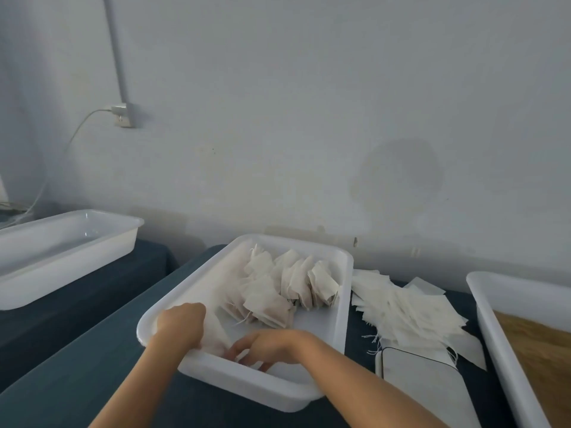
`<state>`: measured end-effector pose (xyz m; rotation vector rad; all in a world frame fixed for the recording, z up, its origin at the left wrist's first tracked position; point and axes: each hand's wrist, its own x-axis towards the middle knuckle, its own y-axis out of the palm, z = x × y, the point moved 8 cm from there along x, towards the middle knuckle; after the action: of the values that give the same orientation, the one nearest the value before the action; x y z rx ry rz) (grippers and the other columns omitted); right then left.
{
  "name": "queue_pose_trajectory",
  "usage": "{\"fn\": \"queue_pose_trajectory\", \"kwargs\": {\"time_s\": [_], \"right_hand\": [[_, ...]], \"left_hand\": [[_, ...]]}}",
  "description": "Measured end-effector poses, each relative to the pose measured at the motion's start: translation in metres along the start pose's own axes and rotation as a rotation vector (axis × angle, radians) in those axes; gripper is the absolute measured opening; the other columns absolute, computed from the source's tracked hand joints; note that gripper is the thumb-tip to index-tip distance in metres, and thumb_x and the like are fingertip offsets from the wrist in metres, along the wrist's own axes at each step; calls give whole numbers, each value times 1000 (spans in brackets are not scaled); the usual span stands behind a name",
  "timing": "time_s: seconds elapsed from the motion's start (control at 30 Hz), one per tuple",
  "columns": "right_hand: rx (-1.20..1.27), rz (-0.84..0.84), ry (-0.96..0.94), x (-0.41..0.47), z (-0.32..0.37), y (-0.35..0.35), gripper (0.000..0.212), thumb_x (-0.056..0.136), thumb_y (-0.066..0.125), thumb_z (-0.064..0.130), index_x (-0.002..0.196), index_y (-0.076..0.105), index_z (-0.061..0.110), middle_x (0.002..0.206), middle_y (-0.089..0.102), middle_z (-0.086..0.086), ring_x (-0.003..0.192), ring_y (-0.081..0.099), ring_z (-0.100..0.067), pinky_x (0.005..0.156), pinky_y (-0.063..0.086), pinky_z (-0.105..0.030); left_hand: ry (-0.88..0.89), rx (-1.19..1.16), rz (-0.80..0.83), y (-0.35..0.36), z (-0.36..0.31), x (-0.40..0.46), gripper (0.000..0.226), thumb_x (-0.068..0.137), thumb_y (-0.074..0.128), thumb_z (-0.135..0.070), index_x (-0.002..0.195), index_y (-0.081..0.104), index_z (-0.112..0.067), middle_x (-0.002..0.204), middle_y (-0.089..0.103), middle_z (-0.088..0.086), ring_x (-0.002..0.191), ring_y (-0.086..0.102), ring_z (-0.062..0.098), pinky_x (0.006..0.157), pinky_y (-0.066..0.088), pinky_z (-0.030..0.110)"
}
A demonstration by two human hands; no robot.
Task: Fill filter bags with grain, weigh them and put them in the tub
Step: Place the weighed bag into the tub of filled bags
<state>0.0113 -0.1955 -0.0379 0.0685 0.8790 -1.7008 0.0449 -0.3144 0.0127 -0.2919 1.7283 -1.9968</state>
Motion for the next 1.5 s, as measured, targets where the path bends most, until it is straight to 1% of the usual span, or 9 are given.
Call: {"fn": "queue_pose_trajectory", "kwargs": {"time_s": [0.17,0.33,0.57,0.77,0.87,0.97,1.07,1.2,1.5], "right_hand": [[2,-141,-170,-32,12,-26,43,95,38,1,133,52,17,147,38,1,133,39,-21,102,40,-35],[263,-597,-284,-114,-17,-120,29,92,42,-5,108,64,7,108,65,-3,91,63,-8,74,50,-21],[187,-1245,210,-208,-165,-202,24,89,43,-4,89,64,7,94,64,-8,92,58,-24,77,44,-31],[-9,-1152,519,-211,-221,-197,20,86,61,13,70,59,2,80,61,-11,81,61,-27,71,48,-34],[-33,-1039,568,-196,-229,-194,41,84,65,25,58,34,15,61,38,0,53,37,-13,50,31,-25],[-48,-1014,596,-186,-233,-193,46,83,64,27,60,26,19,62,31,3,62,39,-19,47,24,-24],[-42,-1020,616,-184,-239,-194,38,86,62,25,61,35,16,65,40,0,60,42,-16,54,34,-26],[-53,-1072,645,-191,-243,-200,20,89,54,12,103,65,4,107,65,-8,101,61,-26,83,51,-31],[-165,-1246,565,-226,-223,-220,40,93,45,9,56,30,13,63,43,-4,59,46,-19,58,37,-28]], "left_hand": [[-20,30,-168,-13,-7,1,33,89,58,-17,117,42,-14,103,58,-2,101,56,15,68,39,22],[63,-15,-398,-48,-47,-7,32,91,55,-16,118,39,-16,109,55,-2,104,53,15,70,40,24],[299,-67,-448,-72,-158,-13,24,95,46,-19,119,44,-16,116,59,1,109,57,20,78,41,27],[407,-97,-488,-77,-217,-8,21,100,41,-26,112,49,-12,104,62,1,93,61,19,68,39,27],[405,-129,-515,-79,-228,-8,29,99,39,-39,109,48,-12,103,62,1,93,61,18,67,39,26],[396,-181,-538,-78,-228,-7,31,99,38,-41,108,47,-13,102,61,-1,94,60,17,68,37,25],[394,-203,-543,-75,-226,-6,31,99,36,-43,106,47,-15,99,62,-3,91,61,15,66,37,24],[391,-231,-541,-74,-225,-7,28,100,33,-41,105,45,-16,86,51,-7,90,61,13,66,37,23],[384,-309,-590,-84,-224,-19,18,100,35,-29,113,41,-18,112,54,-6,102,52,11,75,41,21]]}}
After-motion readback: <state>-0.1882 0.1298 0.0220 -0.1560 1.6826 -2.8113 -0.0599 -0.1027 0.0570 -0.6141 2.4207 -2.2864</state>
